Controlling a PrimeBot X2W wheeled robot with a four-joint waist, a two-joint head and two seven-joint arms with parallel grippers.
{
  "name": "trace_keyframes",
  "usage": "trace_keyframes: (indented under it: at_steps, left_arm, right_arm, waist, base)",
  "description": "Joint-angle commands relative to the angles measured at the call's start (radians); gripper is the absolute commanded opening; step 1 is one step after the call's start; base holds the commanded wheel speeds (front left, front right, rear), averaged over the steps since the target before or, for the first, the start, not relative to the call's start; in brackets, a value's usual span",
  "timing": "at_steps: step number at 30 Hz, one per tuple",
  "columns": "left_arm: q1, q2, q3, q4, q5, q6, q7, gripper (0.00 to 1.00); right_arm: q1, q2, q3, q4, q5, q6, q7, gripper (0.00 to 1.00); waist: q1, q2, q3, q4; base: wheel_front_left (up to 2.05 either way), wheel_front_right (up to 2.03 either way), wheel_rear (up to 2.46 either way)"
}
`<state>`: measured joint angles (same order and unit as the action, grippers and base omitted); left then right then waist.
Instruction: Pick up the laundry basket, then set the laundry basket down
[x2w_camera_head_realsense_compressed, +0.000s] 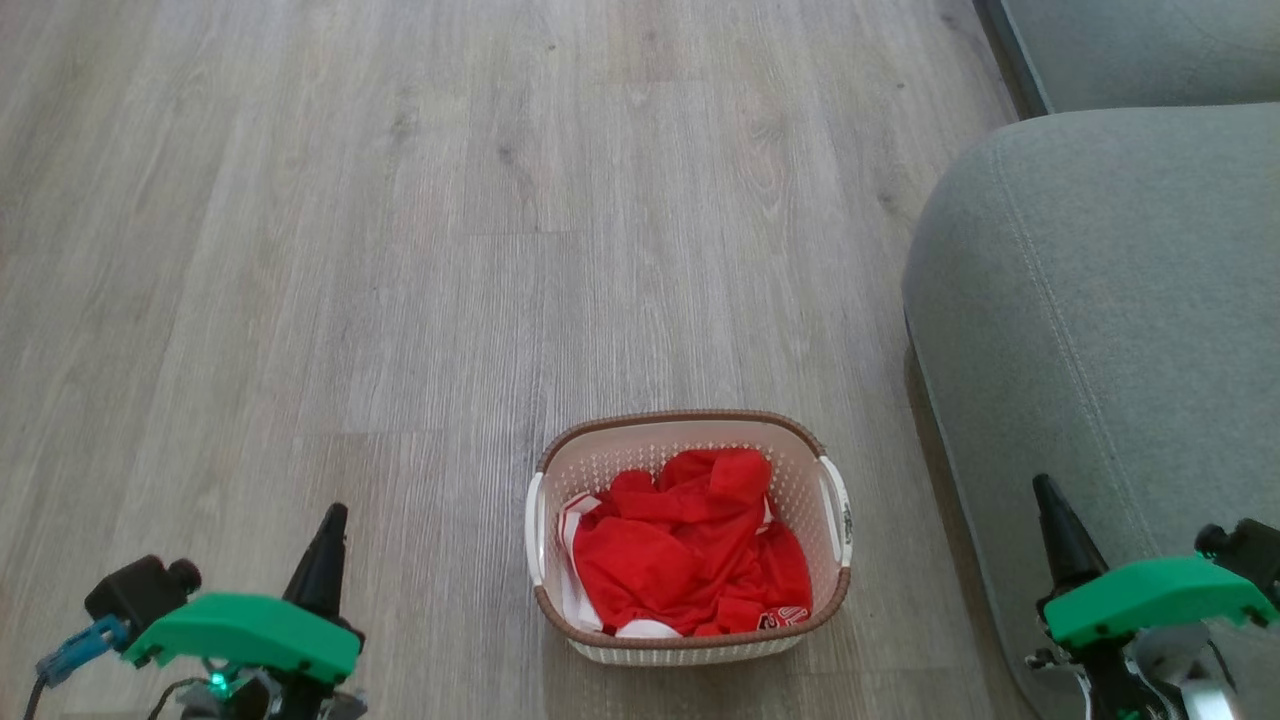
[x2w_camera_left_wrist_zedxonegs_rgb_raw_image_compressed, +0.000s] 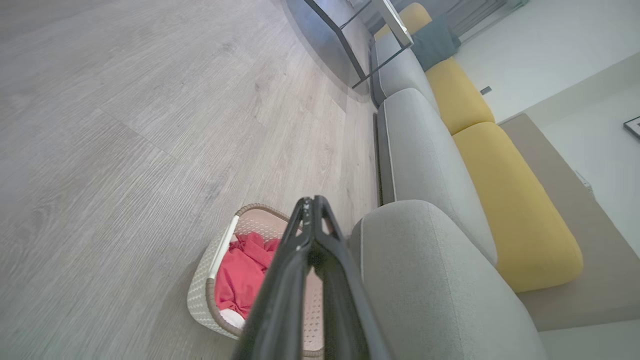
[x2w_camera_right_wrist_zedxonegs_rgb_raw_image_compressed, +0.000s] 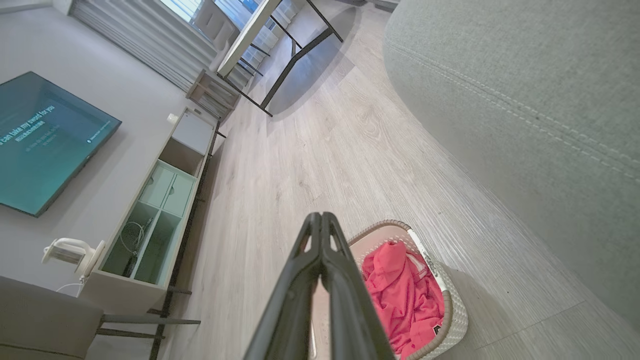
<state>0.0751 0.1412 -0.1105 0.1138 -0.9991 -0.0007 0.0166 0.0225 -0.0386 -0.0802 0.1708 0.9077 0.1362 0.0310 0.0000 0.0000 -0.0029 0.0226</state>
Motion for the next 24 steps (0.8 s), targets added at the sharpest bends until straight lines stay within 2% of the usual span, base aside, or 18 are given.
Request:
trace_keyframes:
  at_steps: [1, 24]
  left_arm:
    - [-0.06, -0.001, 0.039, -0.021, -0.029, -0.009, 0.001, 0.0]
    - [-0.107, -0.028, 0.1, 0.038, -0.264, -0.056, 0.029, 0.0]
  right_arm:
    - [-0.054, -0.014, 0.002, -0.027, 0.035, -0.003, 0.004, 0.0]
    - [-0.084, -0.015, -0.009, 0.012, 0.296, -0.004, 0.032, 0.0]
  waist:
    - [0.0, 0.0, 0.0, -0.001]
    - [0.0, 0.0, 0.002, -0.009]
  base:
    - [0.0, 0.0, 0.0]
    - [0.0, 0.0, 0.0]
